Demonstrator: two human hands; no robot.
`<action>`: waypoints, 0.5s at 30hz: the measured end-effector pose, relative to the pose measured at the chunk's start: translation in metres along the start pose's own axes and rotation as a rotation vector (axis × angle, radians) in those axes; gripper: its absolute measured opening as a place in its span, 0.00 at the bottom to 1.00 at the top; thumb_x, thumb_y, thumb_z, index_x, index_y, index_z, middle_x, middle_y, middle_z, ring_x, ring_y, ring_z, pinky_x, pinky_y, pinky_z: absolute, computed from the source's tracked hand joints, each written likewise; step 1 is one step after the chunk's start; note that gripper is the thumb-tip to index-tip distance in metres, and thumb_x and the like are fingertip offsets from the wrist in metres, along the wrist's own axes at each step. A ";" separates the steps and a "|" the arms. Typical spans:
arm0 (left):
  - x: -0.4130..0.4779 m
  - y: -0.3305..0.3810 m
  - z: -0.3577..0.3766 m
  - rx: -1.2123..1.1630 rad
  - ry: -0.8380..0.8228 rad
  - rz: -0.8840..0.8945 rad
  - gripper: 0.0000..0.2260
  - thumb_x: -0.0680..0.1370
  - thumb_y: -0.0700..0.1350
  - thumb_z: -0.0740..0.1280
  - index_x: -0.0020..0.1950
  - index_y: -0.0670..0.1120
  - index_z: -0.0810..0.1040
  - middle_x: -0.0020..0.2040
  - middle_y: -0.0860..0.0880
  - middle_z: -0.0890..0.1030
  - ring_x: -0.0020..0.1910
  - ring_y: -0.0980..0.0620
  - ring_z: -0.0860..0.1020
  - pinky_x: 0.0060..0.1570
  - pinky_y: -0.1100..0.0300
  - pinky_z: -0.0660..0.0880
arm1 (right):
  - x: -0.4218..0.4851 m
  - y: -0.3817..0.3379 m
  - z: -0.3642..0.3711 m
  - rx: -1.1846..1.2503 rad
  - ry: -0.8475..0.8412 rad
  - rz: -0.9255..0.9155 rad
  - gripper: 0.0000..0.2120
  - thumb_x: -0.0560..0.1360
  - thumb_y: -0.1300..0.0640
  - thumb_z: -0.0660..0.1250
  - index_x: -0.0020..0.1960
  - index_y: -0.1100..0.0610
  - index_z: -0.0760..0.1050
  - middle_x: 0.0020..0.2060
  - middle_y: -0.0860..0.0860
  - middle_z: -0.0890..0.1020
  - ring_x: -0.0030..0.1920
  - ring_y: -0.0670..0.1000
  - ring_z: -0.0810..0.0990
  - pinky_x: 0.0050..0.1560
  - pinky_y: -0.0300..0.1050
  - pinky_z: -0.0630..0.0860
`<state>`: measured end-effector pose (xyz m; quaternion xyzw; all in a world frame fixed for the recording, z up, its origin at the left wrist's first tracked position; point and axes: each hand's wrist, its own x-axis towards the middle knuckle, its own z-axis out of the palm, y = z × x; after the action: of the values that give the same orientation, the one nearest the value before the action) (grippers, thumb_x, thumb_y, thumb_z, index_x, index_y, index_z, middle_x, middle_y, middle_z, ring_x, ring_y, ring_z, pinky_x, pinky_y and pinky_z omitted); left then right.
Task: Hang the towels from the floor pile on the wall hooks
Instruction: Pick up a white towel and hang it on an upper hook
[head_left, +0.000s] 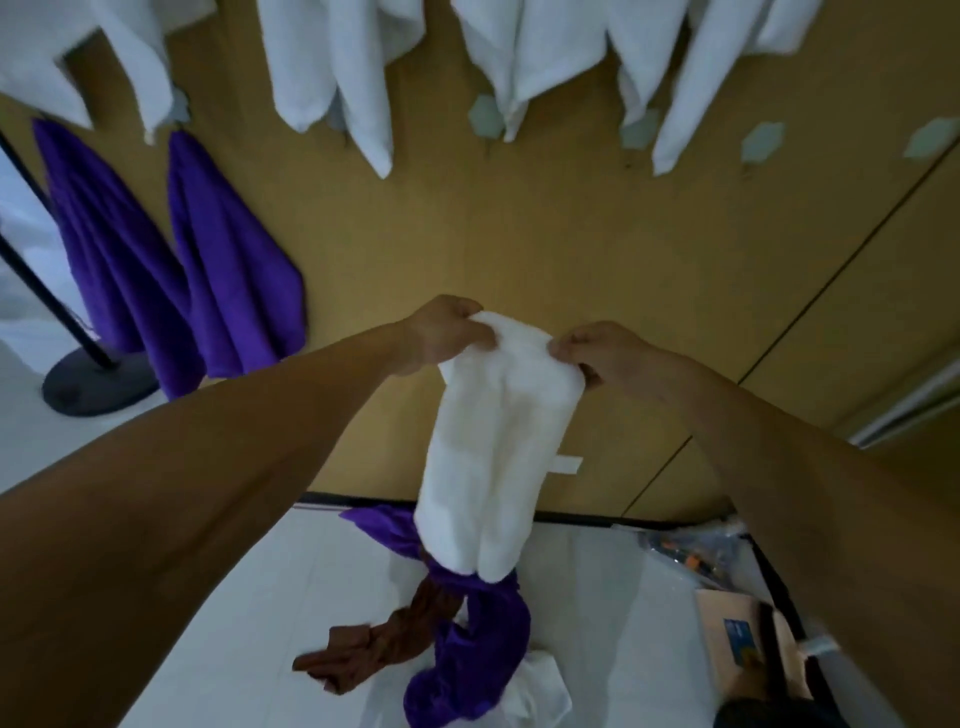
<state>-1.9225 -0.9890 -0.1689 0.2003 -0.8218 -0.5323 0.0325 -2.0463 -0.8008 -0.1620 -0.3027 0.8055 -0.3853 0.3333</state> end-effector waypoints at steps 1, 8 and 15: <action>-0.001 0.009 0.005 0.047 -0.035 -0.004 0.03 0.72 0.40 0.71 0.42 0.44 0.78 0.37 0.50 0.79 0.38 0.51 0.78 0.36 0.62 0.73 | -0.008 -0.002 -0.007 0.068 0.049 -0.020 0.10 0.80 0.52 0.62 0.45 0.57 0.77 0.45 0.55 0.81 0.48 0.56 0.81 0.48 0.50 0.80; -0.007 0.094 0.053 0.069 -0.202 0.078 0.10 0.71 0.44 0.73 0.52 0.46 0.81 0.48 0.47 0.84 0.47 0.49 0.83 0.47 0.56 0.79 | -0.056 0.000 -0.063 0.151 0.305 -0.160 0.23 0.81 0.47 0.57 0.54 0.68 0.75 0.51 0.66 0.80 0.48 0.55 0.79 0.50 0.55 0.78; -0.003 0.185 0.107 0.018 0.023 0.187 0.07 0.67 0.46 0.72 0.39 0.44 0.79 0.40 0.45 0.79 0.42 0.46 0.77 0.47 0.52 0.75 | -0.113 0.011 -0.164 -0.070 0.019 -0.113 0.13 0.71 0.44 0.72 0.50 0.51 0.80 0.45 0.48 0.85 0.43 0.46 0.84 0.39 0.39 0.79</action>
<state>-2.0030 -0.8306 -0.0502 0.1293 -0.8413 -0.5172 0.0895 -2.1080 -0.6417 -0.0575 -0.3557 0.8031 -0.3781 0.2924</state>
